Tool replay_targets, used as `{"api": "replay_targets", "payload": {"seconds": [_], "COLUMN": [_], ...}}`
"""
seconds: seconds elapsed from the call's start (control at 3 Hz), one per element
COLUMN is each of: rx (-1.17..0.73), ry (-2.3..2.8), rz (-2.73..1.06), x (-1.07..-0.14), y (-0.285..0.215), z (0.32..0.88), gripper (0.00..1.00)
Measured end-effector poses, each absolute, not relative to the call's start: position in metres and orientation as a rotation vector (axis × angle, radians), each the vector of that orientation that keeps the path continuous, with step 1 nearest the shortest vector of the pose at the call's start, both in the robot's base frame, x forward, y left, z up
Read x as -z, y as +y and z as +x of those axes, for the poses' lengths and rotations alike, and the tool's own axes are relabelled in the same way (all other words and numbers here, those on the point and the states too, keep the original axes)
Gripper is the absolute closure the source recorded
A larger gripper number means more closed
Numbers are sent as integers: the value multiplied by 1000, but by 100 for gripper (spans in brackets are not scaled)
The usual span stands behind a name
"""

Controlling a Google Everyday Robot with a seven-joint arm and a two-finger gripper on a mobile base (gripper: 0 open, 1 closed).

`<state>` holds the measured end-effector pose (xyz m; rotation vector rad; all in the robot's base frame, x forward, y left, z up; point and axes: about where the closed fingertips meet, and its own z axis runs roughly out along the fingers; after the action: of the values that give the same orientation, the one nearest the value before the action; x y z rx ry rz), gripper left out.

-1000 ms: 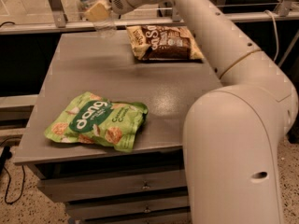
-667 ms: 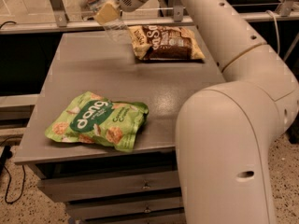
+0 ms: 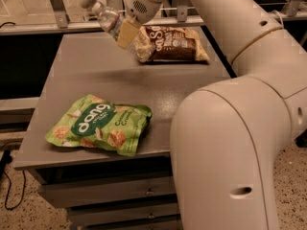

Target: Knock water bottle over

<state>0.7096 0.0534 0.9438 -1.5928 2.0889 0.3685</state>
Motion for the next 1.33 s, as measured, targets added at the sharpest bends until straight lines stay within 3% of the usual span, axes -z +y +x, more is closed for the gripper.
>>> {"api": "replay_targets", "payload": {"seconds": [0.33,0.67,1.33], "rx": [-337,-326,-297], "ry": [2189,2230,2234], "rz": [-1737,-1822,-1854], "x": [-923,-906,-878], "y": [44,50,68], "z": [678,660,643], "gripper": [100,83,36]}}
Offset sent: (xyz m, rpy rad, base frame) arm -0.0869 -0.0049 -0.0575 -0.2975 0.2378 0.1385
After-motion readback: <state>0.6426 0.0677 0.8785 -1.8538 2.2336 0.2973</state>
